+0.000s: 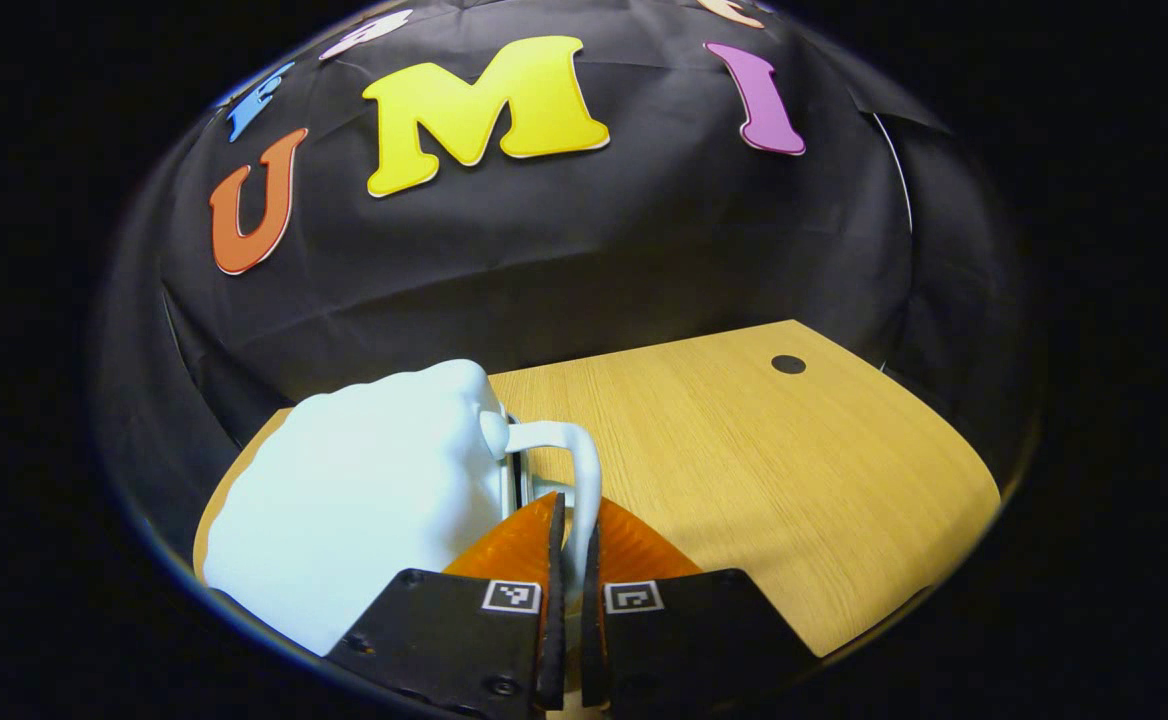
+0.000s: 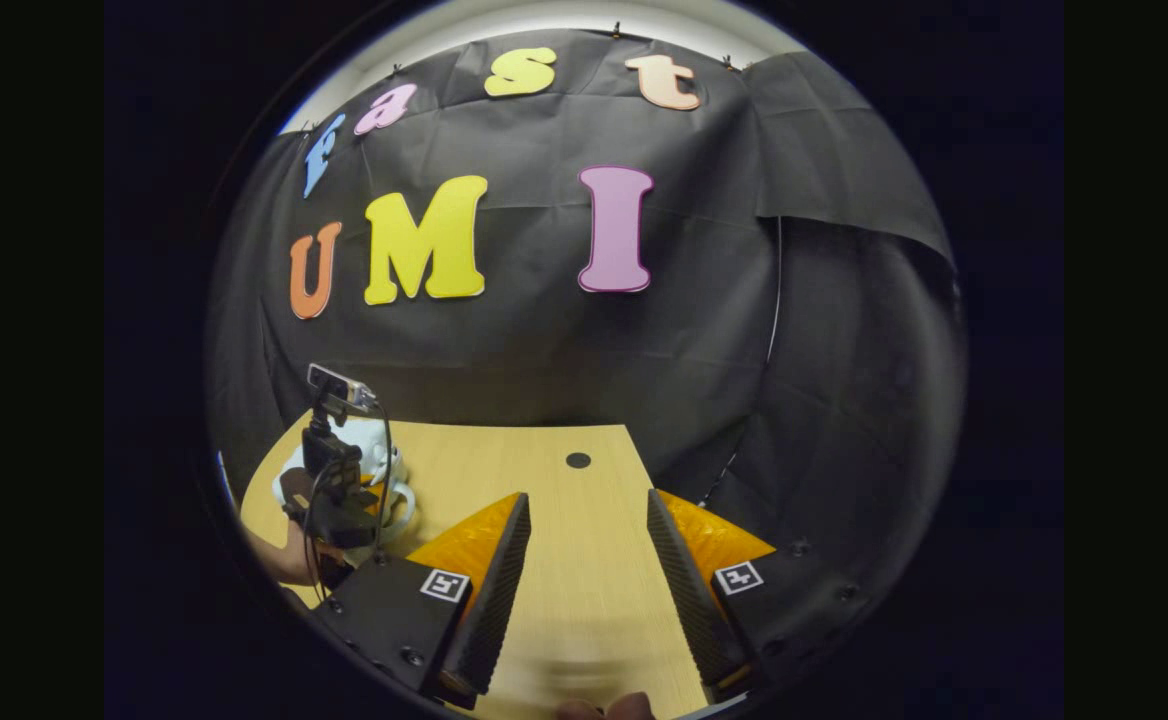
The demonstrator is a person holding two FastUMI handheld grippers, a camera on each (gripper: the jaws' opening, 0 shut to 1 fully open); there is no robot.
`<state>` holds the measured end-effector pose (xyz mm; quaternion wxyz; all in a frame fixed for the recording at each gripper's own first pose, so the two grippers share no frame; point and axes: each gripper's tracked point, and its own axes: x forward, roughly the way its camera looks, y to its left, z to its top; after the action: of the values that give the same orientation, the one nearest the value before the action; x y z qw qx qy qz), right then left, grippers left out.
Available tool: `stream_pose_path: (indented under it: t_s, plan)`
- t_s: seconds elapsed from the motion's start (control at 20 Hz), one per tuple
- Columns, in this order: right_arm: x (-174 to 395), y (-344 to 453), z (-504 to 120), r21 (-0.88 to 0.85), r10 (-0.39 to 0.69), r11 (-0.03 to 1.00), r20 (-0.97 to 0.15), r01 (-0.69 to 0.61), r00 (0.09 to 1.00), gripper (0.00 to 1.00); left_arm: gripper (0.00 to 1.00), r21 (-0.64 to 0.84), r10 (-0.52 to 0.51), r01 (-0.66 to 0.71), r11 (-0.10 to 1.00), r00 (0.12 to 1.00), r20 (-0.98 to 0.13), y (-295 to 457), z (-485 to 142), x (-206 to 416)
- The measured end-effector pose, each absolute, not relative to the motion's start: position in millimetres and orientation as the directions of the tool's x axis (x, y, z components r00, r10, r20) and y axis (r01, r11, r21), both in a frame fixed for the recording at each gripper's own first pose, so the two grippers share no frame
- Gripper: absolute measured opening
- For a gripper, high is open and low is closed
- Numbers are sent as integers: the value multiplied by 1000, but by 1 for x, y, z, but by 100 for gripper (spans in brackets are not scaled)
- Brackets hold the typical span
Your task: First open the suitcase, pack the skin care products into it, and then close the suitcase.
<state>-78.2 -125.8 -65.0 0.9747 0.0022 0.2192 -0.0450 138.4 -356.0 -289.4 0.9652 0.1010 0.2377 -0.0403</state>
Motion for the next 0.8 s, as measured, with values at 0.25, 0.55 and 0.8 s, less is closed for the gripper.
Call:
stream_pose_path:
  t_s: [0.25,0.55,0.8]
  plan:
    - [-77,-124,-65,-11,-70,997,-425,73,902,71,26,182,-38,141,973,879,-476,-370,-297,133]
    - [-63,-100,-67,5,-2,1000,-406,5,914,71,77,93,-102,154,984,904,-415,-382,-261,112]
    - [-39,-54,-45,38,98,995,-332,-90,938,71,90,1,-58,61,998,966,-254,-356,-162,82]
